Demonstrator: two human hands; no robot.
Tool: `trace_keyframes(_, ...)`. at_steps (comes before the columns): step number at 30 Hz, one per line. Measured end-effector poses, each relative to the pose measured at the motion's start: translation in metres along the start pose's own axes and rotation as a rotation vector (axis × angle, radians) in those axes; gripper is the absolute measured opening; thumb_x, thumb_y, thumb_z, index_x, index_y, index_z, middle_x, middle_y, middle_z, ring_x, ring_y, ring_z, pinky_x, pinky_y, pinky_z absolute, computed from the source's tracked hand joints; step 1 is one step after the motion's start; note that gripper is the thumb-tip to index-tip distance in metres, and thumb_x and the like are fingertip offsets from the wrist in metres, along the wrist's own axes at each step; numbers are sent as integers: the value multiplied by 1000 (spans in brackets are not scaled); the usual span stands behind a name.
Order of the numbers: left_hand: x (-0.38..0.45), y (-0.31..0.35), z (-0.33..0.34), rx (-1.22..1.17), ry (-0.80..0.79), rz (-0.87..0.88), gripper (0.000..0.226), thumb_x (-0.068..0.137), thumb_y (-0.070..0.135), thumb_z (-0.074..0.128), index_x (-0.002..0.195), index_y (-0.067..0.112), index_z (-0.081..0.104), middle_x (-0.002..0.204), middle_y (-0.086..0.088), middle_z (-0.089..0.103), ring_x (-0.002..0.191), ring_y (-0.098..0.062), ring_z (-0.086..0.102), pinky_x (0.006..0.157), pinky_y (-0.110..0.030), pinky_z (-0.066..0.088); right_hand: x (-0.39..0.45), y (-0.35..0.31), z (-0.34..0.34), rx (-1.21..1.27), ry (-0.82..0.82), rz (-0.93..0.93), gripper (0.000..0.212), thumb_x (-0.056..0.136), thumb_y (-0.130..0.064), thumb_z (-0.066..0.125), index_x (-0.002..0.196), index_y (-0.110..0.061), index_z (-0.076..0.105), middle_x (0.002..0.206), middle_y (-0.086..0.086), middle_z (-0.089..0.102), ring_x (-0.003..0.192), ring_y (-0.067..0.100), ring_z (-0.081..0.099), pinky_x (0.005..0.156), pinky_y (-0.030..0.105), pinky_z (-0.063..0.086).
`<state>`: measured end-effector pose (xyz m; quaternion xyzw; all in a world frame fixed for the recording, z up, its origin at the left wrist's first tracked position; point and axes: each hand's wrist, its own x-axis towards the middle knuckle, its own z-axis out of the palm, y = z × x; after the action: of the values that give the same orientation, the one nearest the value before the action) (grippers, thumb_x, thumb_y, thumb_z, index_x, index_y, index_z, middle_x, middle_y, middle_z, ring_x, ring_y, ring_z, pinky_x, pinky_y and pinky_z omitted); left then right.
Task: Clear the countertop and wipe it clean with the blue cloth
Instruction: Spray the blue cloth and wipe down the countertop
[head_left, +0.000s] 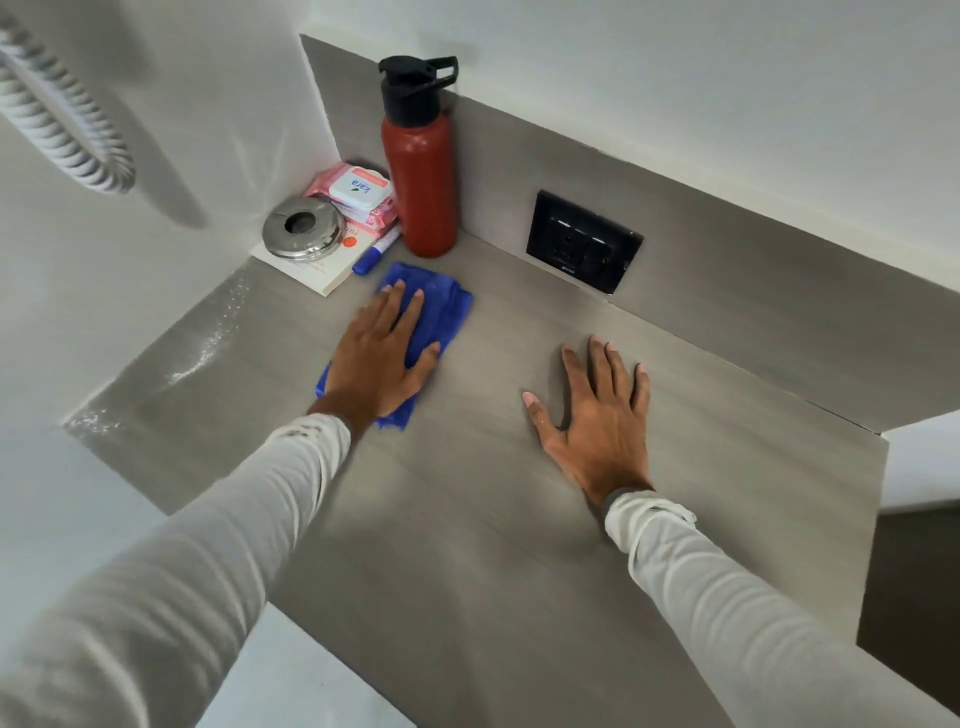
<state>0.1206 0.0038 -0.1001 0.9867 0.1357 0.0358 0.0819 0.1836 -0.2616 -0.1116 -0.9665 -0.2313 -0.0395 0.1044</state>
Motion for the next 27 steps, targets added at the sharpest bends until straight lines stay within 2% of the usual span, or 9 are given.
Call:
trace_keyframes(6, -112, 2, -1, -9, -13, 206, 68, 97, 53, 35, 153, 16, 25, 163, -11, 19, 151, -27, 20, 120, -42, 28, -1, -1, -4, 30, -29, 2, 74, 96, -68, 42, 153, -23, 40, 165, 13, 30, 155, 31, 23, 125, 59, 13)
trace_keyframes(10, -162, -26, -9, -18, -19, 233, 71, 96, 52, 44, 154, 18, 21, 165, -6, 14, 152, -20, 16, 119, -42, 29, -3, -3, -4, 15, -55, 7, 74, 96, -68, 42, 155, -23, 37, 166, 15, 27, 156, 33, 20, 125, 60, 11)
trace_keyframes(13, -145, -38, -12, 10, 6, 159, 69, 97, 52, 41, 153, 15, 26, 163, -8, 18, 150, -23, 24, 116, -43, 34, 2, -17, -1, 34, -74, 66, 70, 98, -64, 40, 156, -24, 36, 167, 17, 23, 156, 35, 15, 124, 64, 6)
trace_keyframes(15, -118, -36, -11, 34, 30, 42, 70, 96, 54, 35, 151, 10, 30, 161, -13, 24, 147, -29, 30, 115, -45, 35, 13, -38, 4, 60, -88, 81, 65, 101, -58, 38, 156, -24, 36, 167, 18, 22, 157, 35, 13, 123, 67, 2)
trace_keyframes(18, -74, -28, -5, 46, 42, -78, 74, 94, 56, 29, 150, 8, 30, 159, -16, 26, 147, -32, 29, 120, -43, 28, 27, -74, 15, 51, -81, 61, 59, 103, -51, 32, 157, -26, 32, 168, 18, 18, 158, 36, 9, 123, 66, 0)
trace_keyframes(23, -20, -25, 5, 23, -3, -34, 79, 91, 60, 18, 154, 13, 20, 163, -11, 19, 151, -27, 17, 123, -42, 21, 30, -88, 27, 11, -16, 92, 58, 105, -50, 29, 157, -26, 32, 167, 20, 20, 157, 38, 12, 124, 63, 5)
trace_keyframes(27, 14, -19, 7, 9, 6, 32, 72, 95, 52, 33, 153, 10, 23, 162, -12, 22, 151, -26, 19, 122, -43, 22, 31, -88, 25, 2, -15, 95, 59, 105, -53, 29, 157, -26, 33, 168, 19, 19, 157, 38, 13, 124, 62, 6)
